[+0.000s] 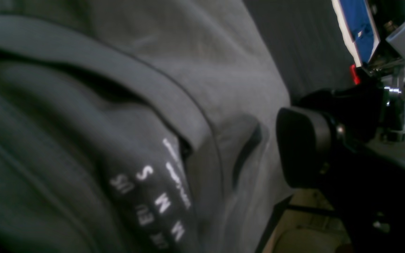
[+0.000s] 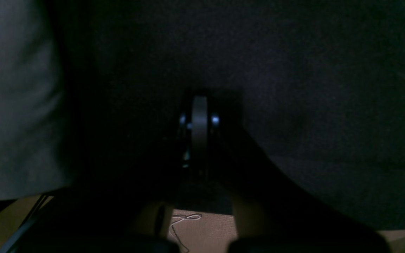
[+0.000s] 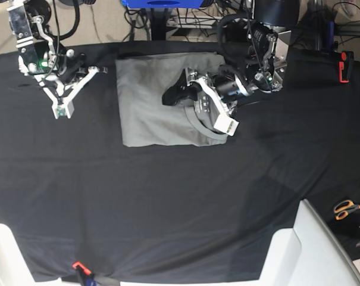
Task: Fold the T-shirt properly
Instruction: 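Move the left gripper onto the shirt's collar side and grasp it, then drag and rotate the folded shirt with the left gripper to square it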
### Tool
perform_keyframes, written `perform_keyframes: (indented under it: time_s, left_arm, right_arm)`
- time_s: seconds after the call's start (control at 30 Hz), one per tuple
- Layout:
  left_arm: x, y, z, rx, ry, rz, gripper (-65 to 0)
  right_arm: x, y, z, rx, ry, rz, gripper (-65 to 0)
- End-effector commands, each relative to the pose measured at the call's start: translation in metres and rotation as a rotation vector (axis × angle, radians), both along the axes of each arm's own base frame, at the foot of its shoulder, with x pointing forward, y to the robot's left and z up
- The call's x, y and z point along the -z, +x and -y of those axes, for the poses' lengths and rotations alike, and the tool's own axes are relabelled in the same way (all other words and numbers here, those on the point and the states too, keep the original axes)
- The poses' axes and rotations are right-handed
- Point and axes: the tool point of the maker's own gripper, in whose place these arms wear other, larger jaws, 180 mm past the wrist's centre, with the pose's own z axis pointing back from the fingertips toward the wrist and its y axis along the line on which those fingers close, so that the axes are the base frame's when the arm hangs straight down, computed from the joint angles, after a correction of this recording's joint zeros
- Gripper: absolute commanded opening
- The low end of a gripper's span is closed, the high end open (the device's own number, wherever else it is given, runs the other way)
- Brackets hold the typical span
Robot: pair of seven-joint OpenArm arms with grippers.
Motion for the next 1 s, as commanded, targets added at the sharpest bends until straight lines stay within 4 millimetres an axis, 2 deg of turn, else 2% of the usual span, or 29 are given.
perform_keyframes:
  time_s: [0.0,0.03,0.1,0.2,0.27,0.47,0.53,0.63,0.77,0.83,0.97]
  left_arm:
    - [0.031,-0.034,-0.007,0.083,0.119,-0.135,0.0]
    - [0.032,-0.035,-0.007,0.083,0.119,-0.136,0.0]
    - [0.032,-0.035,-0.007,0.083,0.119,-0.136,-15.6]
    - [0.032,-0.035,-0.007,0.083,0.119,-0.138,-46.2]
    - [0.033,-0.036,-0.007,0.086,0.121,-0.142,-63.7]
    - [0.037,-0.047,-0.006,0.147,0.155,-0.184,-65.0]
    - [0.033,-0.041,-0.007,0.177,0.178,-0.179,-65.0]
    - [0.03,-0.039,-0.021,0.236,0.246,-0.194,-65.0]
    - [0.018,-0.025,-0.031,0.375,0.359,-0.136,-65.0]
    - [0.015,-0.016,-0.034,0.444,0.407,-0.106,-65.0]
    - [0.009,-0.001,-0.026,0.606,0.494,-0.042,-65.0]
  right_arm:
    - [-0.006,0.008,0.003,-0.001,-0.002,0.03,-65.0]
    - [-0.006,0.008,0.003,-0.001,-0.002,0.029,-65.0]
    - [-0.005,0.007,0.003,0.0,-0.003,0.026,-65.0]
    - [-0.005,0.007,0.003,0.0,-0.003,0.026,-65.0]
    - [-0.005,0.007,0.003,0.0,-0.003,0.027,-65.0]
    - [-0.006,0.01,0.004,0.005,-0.004,0.032,-65.0]
    - [-0.006,0.01,0.004,0.005,-0.004,0.032,-65.0]
    - [-0.006,0.01,0.005,0.007,-0.006,0.032,-65.0]
    - [-0.006,0.01,0.005,0.013,-0.004,0.033,-65.0]
    - [-0.008,0.014,0.014,0.049,-0.006,0.045,-65.0]
    - [-0.01,0.017,0.022,0.102,0.0,0.054,-65.0]
